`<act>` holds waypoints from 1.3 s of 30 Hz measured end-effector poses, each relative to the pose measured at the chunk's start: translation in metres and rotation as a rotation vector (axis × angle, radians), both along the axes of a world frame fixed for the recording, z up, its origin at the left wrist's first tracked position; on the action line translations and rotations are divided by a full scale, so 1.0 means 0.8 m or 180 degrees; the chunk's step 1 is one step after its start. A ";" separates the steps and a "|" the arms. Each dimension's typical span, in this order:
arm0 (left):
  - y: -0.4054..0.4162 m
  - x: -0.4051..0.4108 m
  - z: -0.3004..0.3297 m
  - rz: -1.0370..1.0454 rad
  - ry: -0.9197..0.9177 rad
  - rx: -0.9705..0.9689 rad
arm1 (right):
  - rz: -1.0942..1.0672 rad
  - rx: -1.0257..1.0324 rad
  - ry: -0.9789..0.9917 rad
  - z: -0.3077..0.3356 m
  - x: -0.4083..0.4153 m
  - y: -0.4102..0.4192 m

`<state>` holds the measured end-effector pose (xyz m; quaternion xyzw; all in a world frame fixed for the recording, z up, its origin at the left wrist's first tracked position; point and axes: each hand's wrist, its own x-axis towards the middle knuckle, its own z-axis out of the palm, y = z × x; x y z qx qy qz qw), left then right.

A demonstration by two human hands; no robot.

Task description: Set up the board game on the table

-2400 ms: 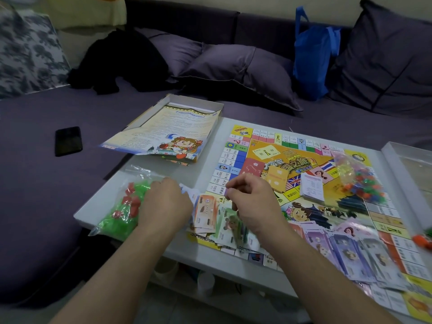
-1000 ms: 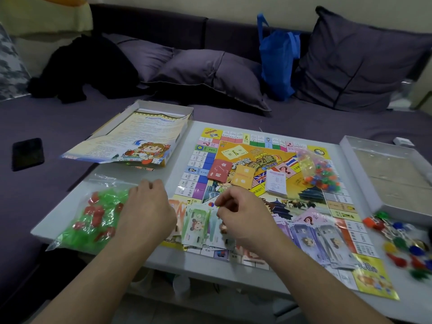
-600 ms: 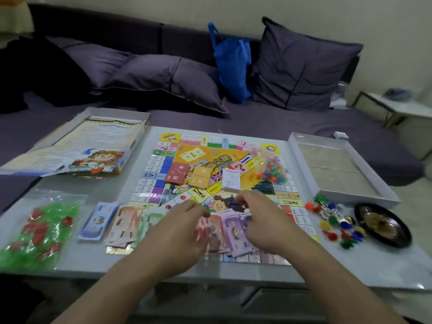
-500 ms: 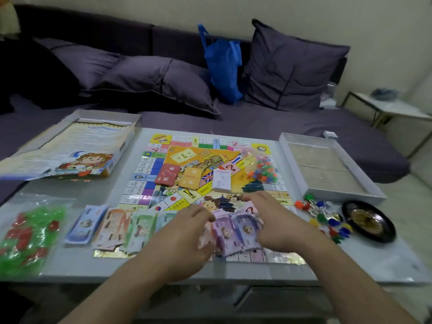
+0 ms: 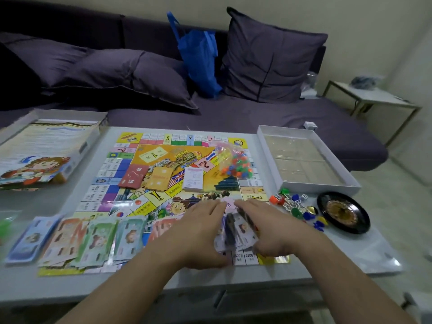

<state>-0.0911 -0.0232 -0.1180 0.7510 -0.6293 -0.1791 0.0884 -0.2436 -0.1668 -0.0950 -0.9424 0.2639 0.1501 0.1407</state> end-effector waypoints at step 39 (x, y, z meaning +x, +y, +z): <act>-0.050 -0.113 0.007 0.0476 0.0826 -0.1028 | -0.1785 -0.0039 -0.0847 0.016 -0.142 -0.089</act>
